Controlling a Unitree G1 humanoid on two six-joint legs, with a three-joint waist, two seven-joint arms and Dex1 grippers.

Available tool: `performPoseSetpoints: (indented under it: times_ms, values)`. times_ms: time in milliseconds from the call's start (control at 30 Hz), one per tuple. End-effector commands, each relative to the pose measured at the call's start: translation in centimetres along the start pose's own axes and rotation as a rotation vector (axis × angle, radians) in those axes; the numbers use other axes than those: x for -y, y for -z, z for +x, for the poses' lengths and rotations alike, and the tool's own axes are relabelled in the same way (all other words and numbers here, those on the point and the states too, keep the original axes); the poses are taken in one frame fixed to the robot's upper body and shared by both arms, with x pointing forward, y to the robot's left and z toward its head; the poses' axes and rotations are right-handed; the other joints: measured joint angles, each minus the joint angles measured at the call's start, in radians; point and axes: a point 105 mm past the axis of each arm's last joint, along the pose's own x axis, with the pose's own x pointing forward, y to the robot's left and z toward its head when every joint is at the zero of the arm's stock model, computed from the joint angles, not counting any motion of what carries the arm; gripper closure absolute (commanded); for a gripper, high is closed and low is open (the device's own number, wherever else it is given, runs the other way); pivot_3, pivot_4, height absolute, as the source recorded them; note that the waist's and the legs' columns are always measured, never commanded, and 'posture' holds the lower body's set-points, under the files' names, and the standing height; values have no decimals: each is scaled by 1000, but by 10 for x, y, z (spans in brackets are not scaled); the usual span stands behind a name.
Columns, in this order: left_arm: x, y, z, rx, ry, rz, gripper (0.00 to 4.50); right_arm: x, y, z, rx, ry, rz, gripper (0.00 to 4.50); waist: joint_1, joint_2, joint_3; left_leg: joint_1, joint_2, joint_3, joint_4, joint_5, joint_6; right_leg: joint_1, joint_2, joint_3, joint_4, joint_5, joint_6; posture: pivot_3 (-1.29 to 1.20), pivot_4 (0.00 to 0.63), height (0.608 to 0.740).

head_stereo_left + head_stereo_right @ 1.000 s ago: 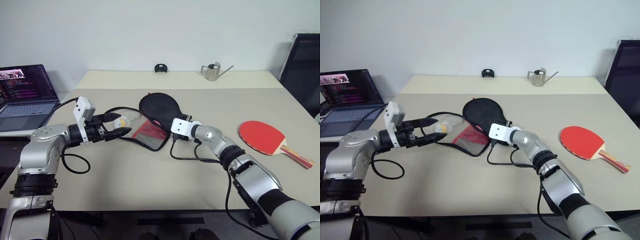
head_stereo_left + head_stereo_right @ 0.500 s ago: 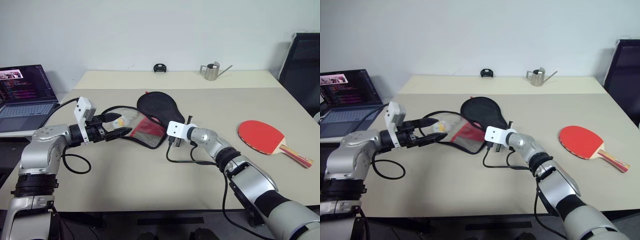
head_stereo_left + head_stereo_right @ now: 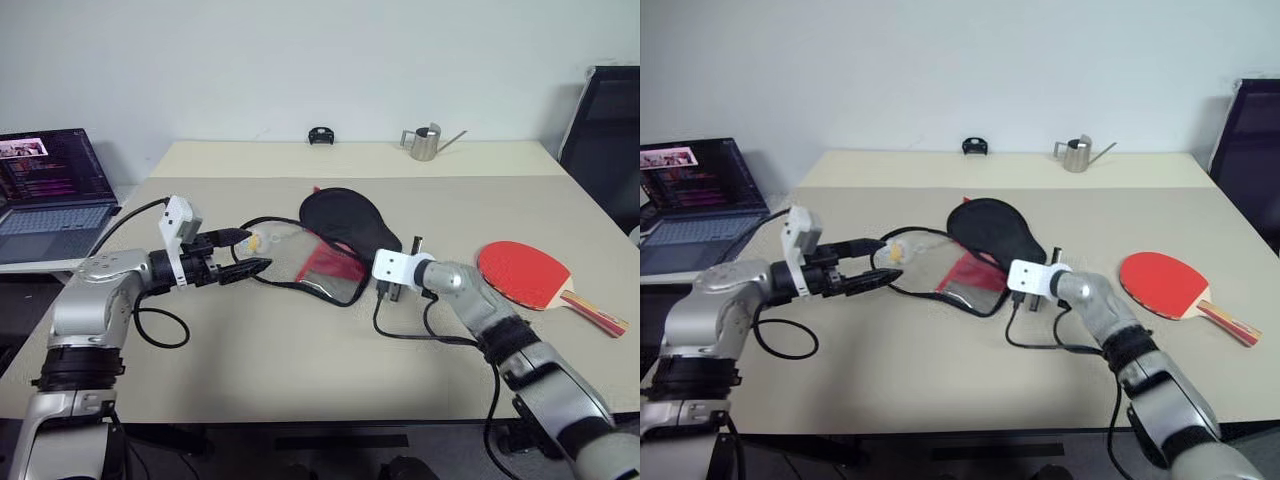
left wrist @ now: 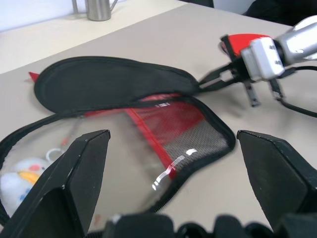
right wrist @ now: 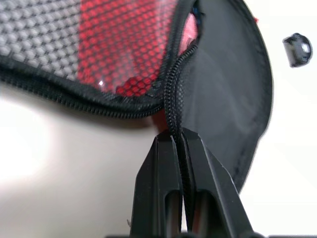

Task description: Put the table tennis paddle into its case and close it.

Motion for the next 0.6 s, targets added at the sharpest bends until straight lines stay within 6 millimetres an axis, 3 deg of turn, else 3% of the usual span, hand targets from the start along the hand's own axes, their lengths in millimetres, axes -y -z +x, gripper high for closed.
performPoseSetpoints:
  times_ms: [33, 200, 367, 600]
  values:
    - [2, -16, 4, 29, 26, 56, 0, 5, -28, -19, 62, 9, 17, 4453, 1, 0, 0, 0, 0, 0, 0, 0, 0, 0, 0, 0, 0, 0, 0, 0, 150, 740]
    - [3, -14, 11, 31, 51, 52, 0, -9, -55, -31, 98, -26, 87, 4453, 1, 0, 0, 1, 1, 0, 0, 0, 1, 0, 1, 0, 2, 0, 0, 0, 150, 740]
    - [3, -14, 15, 36, 63, 51, 0, -27, -90, -23, 156, -68, 136, 4453, 2, 0, 0, 1, 1, -1, 1, 0, 1, 0, 1, 0, 2, 0, 0, 0, 150, 740]
    - [3, -13, 13, 33, 57, 51, 0, -50, -84, -15, 118, -154, 131, 4453, 15, 0, 0, 1, 0, -1, 1, 0, 0, 0, 1, -1, 1, 0, 0, 0, 150, 740]
